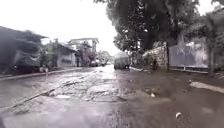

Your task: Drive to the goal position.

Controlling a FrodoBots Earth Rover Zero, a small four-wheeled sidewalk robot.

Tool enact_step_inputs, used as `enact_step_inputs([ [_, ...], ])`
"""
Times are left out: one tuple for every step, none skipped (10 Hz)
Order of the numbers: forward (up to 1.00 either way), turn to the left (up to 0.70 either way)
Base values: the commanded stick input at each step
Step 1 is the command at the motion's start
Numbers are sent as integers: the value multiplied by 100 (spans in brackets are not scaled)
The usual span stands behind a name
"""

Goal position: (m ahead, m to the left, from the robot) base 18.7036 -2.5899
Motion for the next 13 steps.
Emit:
enact_step_inputs([
  [100,0],
  [100,0],
  [100,0],
  [100,0],
  [100,0],
  [100,0],
  [100,0],
  [100,0],
  [100,0],
  [100,0],
  [100,0],
  [100,0],
  [100,0],
])
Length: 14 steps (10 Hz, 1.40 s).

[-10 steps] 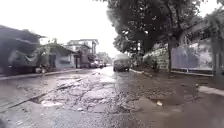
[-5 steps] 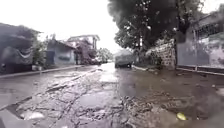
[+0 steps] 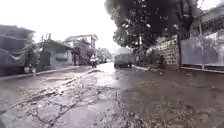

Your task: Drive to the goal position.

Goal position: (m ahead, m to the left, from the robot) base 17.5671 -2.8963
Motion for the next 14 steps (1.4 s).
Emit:
enact_step_inputs([
  [100,0],
  [100,0],
  [100,0],
  [100,0],
  [100,0],
  [100,0],
  [100,0],
  [100,0],
  [100,0],
  [100,0],
  [100,0],
  [100,0],
  [100,3],
  [100,27],
])
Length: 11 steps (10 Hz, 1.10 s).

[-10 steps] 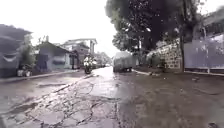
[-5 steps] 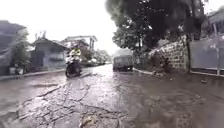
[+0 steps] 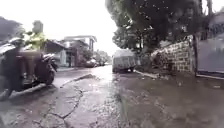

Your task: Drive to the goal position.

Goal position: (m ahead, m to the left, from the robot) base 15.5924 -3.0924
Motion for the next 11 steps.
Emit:
enact_step_inputs([
  [100,22],
  [100,3],
  [100,23],
  [100,5],
  [100,24],
  [100,2],
  [100,0],
  [100,0],
  [100,0],
  [100,0],
  [100,0],
])
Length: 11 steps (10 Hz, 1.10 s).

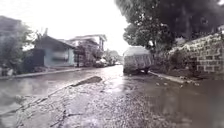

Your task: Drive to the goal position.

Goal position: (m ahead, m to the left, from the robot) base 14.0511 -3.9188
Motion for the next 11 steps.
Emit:
enact_step_inputs([
  [100,0],
  [100,0],
  [100,0],
  [100,-25],
  [100,-8],
  [100,-24],
  [100,-2],
  [100,-25],
  [100,-11],
  [100,0],
  [100,0],
])
